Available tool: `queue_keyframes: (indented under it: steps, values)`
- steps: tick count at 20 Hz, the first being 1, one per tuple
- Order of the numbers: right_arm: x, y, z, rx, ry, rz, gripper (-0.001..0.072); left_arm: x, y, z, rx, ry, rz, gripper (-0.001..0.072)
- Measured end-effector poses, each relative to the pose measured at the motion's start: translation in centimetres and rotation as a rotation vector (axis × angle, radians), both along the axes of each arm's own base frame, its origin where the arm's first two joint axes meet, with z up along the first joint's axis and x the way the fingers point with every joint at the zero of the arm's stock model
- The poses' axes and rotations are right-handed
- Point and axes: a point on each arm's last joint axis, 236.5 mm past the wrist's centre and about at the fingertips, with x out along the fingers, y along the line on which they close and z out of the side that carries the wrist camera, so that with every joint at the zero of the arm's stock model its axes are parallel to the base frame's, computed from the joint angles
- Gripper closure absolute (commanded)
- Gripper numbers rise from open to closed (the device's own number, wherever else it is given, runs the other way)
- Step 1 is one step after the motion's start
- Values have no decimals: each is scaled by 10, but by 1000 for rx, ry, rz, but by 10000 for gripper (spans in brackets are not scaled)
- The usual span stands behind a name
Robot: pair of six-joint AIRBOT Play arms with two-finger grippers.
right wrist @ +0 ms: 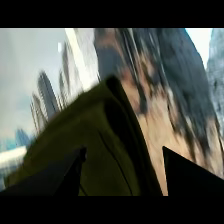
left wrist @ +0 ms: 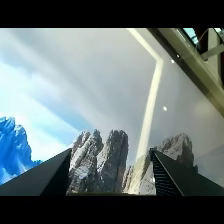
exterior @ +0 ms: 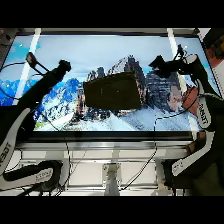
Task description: Fold the clothes and pants, and hang the long-sleeved shirts on hangers.
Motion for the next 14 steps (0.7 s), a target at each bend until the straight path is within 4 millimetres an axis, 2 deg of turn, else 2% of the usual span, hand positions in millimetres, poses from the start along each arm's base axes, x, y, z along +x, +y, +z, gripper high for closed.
queue_keyframes:
  steps: [1,3,7,10,14]
  values:
    - [-15,3,-9,29,50,62,108,-5,6,7,1,5,-7,142]
    - [-35,9,-25,82,126,151,108,-17,9,20,17,14,-41,143]
    - [-64,25,-54,150,240,268,108,-36,4,42,51,9,-108,144]
    - [-73,43,-64,167,263,345,108,-43,0,48,61,8,-134,145]
    - [-72,61,-71,150,257,409,108,-50,-5,48,63,26,-164,146]
